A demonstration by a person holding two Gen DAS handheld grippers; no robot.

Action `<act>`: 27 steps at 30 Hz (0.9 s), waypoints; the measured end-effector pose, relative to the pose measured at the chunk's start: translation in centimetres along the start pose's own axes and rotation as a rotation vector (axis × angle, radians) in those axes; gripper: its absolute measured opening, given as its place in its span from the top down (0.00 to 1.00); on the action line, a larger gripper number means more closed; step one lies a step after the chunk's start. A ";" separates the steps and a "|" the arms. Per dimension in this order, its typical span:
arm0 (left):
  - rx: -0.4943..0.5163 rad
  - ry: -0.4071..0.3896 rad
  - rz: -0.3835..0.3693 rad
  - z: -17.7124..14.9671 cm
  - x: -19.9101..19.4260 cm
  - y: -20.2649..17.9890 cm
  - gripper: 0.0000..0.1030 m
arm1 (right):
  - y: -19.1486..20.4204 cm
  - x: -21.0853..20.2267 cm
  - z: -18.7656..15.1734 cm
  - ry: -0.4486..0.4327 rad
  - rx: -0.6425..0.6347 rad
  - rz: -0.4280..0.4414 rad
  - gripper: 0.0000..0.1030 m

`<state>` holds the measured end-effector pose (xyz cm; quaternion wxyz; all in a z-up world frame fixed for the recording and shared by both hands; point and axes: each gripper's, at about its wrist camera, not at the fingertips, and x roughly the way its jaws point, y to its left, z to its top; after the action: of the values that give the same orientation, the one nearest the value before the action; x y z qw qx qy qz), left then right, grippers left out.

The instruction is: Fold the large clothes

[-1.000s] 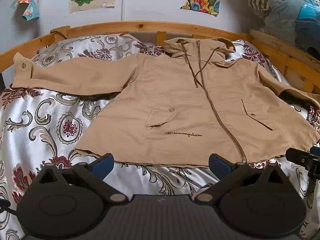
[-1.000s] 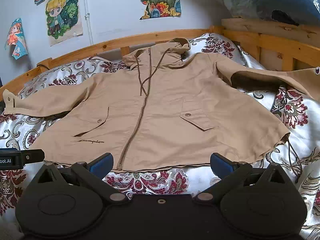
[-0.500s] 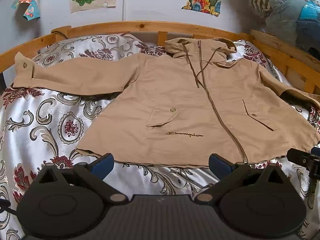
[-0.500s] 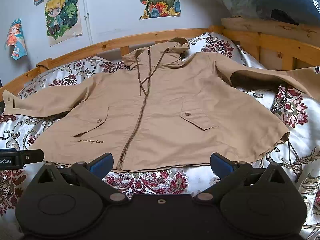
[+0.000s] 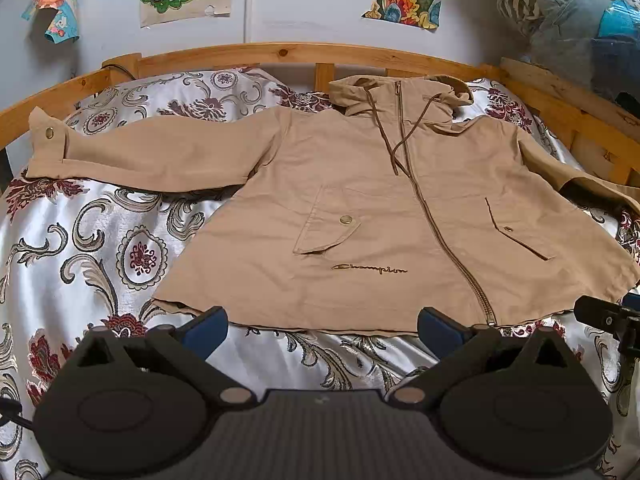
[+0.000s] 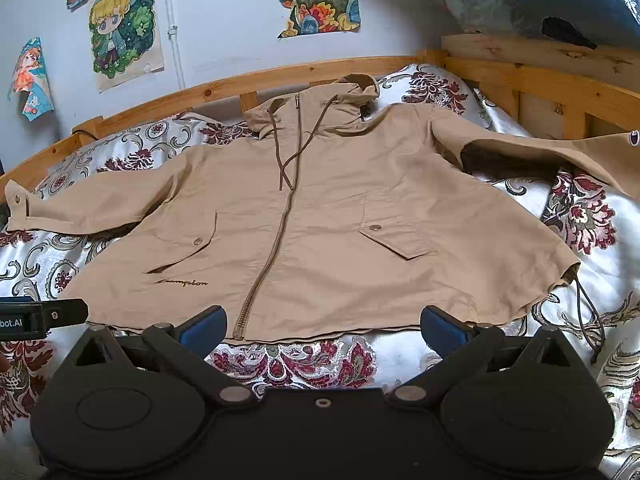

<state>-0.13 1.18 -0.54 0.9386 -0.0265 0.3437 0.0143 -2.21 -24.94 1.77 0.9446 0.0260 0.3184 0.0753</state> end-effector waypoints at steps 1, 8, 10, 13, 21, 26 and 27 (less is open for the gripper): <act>0.001 0.000 0.000 0.0 0.0 0.0 0.01 | 0.1 0.0 0.0 0.000 0.000 0.000 0.01; 0.023 0.000 0.008 0.6 0.1 -0.2 0.01 | -0.4 0.2 -0.3 -0.008 0.022 -0.021 0.01; 0.031 0.002 0.016 0.9 0.3 -0.4 0.01 | -0.9 0.0 -0.1 -0.008 0.033 -0.029 0.01; 0.057 0.012 0.017 1.6 0.8 -0.8 0.01 | -1.1 0.1 0.0 -0.011 0.051 -0.039 0.01; 0.170 0.036 -0.001 5.8 2.5 -3.3 0.01 | -2.0 -1.8 0.4 -0.065 0.107 -0.050 0.00; 0.233 0.082 -0.056 8.3 4.1 -5.8 0.00 | -4.6 -3.3 0.9 -0.128 0.249 -0.077 0.00; 0.249 0.096 -0.063 8.6 4.4 -6.4 0.01 | -5.3 -3.5 1.0 -0.140 0.286 -0.082 0.00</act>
<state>9.09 -4.67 3.40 0.9171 0.0788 0.3863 -0.0593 -3.70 -30.75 4.10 0.9535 0.1523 0.2600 -0.0112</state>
